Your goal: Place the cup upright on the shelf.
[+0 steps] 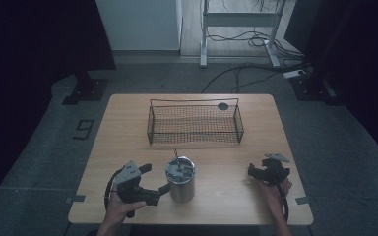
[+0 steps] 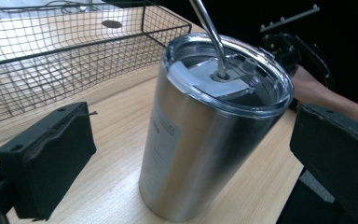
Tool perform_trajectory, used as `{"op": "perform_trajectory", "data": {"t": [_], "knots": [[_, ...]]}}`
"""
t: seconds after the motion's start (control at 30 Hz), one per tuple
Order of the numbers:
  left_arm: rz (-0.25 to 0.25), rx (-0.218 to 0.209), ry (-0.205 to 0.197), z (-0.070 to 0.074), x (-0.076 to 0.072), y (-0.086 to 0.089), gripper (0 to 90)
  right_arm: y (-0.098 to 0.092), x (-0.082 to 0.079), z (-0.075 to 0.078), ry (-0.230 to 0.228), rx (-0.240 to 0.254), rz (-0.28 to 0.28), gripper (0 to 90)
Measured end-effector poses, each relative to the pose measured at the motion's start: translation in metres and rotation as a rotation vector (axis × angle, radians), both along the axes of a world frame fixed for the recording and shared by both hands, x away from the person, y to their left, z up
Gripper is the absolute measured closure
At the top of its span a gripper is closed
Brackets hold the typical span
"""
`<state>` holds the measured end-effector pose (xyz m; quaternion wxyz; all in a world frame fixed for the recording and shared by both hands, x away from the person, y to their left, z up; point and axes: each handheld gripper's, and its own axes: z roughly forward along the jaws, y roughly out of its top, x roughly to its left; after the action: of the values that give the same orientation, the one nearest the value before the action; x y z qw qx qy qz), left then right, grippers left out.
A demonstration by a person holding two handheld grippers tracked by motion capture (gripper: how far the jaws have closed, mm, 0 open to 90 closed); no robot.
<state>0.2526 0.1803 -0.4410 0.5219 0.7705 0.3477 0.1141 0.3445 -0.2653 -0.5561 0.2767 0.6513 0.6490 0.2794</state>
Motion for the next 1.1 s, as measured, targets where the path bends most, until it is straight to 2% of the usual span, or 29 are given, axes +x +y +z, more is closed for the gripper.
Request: {"op": "perform_trajectory", "data": {"t": [0.27, 0.43, 1.1], "knots": [[-0.042, 0.028, -0.004, -0.002, -0.003, -0.016, 0.0, 0.000, 0.000, 0.000, -0.001, 0.001, -0.006, 3.6], [-0.034, 0.063, -0.001, -0.009, -0.001, -0.029, 0.0, 0.000, 0.000, 0.000, -0.002, 0.001, -0.005, 3.7], [-0.011, 0.086, -0.026, -0.028, 0.014, -0.052, 0.0, 0.000, 0.000, 0.000, -0.003, 0.001, -0.004, 4.0]]}}
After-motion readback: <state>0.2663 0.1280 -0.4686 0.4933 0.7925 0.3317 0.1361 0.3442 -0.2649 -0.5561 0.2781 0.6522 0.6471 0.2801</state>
